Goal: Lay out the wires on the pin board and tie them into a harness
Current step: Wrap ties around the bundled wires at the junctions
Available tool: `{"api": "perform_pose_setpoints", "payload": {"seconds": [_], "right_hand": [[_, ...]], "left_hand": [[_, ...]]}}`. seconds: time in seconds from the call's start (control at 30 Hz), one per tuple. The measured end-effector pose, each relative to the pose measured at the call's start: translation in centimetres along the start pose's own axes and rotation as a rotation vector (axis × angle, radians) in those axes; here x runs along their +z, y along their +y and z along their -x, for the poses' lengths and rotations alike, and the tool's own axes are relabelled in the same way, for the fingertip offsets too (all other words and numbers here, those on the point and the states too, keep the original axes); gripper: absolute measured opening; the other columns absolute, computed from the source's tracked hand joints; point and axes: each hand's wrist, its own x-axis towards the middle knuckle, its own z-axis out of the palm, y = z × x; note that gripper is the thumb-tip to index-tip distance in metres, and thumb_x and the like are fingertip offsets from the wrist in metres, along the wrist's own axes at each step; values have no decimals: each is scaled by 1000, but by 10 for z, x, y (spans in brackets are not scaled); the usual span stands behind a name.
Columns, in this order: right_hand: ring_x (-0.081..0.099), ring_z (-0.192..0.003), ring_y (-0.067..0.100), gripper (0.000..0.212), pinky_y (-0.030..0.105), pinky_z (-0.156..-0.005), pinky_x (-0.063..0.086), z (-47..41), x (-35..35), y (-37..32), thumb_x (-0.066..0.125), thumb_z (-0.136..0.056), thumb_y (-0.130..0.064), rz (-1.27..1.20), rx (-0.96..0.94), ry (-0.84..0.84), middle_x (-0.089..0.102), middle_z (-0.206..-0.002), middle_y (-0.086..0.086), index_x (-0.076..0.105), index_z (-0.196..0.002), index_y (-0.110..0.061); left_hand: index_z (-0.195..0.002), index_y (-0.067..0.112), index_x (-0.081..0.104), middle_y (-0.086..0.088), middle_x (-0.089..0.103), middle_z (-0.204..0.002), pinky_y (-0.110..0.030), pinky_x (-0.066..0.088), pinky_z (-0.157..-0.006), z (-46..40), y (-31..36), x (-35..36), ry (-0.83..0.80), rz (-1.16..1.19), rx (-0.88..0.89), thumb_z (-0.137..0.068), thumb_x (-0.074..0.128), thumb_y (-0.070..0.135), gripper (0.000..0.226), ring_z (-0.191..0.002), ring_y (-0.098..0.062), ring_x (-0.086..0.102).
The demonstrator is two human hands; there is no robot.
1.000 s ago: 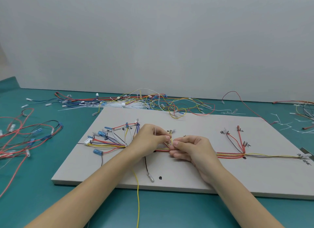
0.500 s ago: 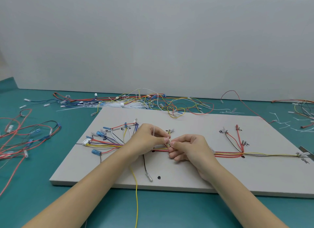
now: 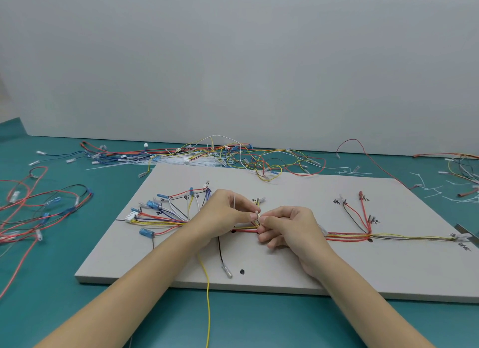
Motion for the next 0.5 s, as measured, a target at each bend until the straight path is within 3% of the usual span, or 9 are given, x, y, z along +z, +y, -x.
{"api": "perform_pose_setpoints", "payload": {"seconds": [0.27, 0.43, 0.5], "right_hand": [[64, -50, 20, 8, 22, -42, 48, -2, -1, 0, 65, -86, 1, -14, -5, -11, 67, -62, 13, 69, -80, 2], [65, -51, 17, 4, 20, -44, 49, -4, -3, 2, 65, -86, 2, -44, -12, -8, 68, -62, 12, 69, -84, 4], [64, -50, 17, 4, 20, -45, 50, -4, -3, 3, 65, -86, 3, -65, -24, -21, 68, -62, 12, 68, -87, 5]], "left_hand": [[-90, 5, 75, -3, 74, -80, -21, 51, -80, 0, -1, -1, -25, 0, 26, -81, 74, 0, 10, -76, -7, 67], [-97, 4, 76, -6, 76, -88, -12, 50, -76, 2, 2, -7, -88, -17, 24, -88, 69, 10, 13, -85, -8, 69], [-100, 3, 75, -12, 76, -94, -19, 51, -85, 3, 4, -10, -110, -5, 11, -91, 66, 11, 16, -94, -16, 70]]}}
